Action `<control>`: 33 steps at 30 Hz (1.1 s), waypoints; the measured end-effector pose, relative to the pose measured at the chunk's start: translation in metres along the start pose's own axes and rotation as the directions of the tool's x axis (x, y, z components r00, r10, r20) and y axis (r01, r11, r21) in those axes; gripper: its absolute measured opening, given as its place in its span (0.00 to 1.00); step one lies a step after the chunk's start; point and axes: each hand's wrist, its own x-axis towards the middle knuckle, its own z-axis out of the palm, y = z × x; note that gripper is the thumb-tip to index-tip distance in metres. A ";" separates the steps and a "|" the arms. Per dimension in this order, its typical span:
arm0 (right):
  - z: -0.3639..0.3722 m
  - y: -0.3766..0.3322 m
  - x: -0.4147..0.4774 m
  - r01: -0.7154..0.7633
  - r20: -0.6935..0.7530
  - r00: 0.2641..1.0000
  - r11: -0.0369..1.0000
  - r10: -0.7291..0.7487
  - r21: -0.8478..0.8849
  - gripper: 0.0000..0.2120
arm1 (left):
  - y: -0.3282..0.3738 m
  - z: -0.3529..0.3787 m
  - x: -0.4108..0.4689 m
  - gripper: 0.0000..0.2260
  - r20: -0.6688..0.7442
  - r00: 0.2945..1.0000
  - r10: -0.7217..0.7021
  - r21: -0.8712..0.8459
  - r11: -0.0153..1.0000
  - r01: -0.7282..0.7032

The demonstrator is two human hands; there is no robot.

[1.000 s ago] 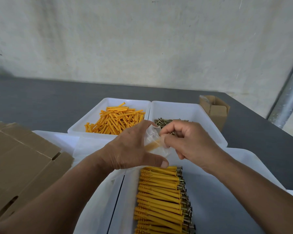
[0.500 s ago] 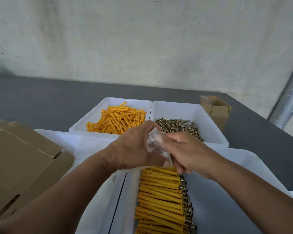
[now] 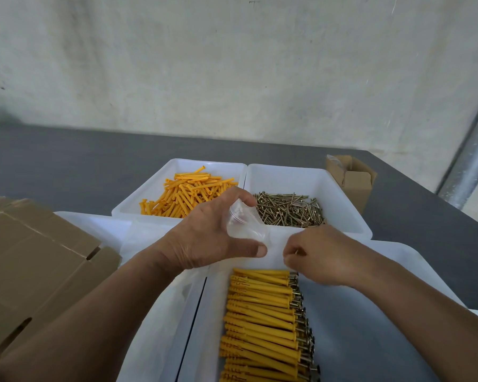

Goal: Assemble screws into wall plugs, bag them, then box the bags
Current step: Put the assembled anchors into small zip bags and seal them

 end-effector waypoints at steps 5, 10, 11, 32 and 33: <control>0.009 -0.007 0.001 -0.016 0.152 0.988 0.995 0.031 -0.100 0.15 | 0.000 0.000 0.000 0.29 -0.005 1.000 -0.006 0.018 1.000 0.006; 0.016 -0.008 0.002 0.037 0.166 0.986 0.990 -0.014 -0.138 0.14 | 0.001 0.001 -0.001 0.30 0.003 1.000 -0.005 0.021 1.000 0.005; 0.016 -0.008 0.002 0.054 0.180 0.983 0.990 -0.030 -0.127 0.14 | 0.001 0.001 -0.001 0.30 0.003 1.000 -0.006 0.020 1.000 0.006; 0.022 -0.010 0.005 0.049 0.277 0.961 0.988 -0.008 -0.145 0.16 | 0.004 0.001 -0.002 0.30 0.024 0.999 -0.021 0.027 0.999 0.020; 0.022 -0.010 0.005 0.053 0.276 0.961 0.988 -0.011 -0.144 0.15 | 0.004 0.000 -0.002 0.30 0.025 0.999 -0.021 0.026 0.999 0.020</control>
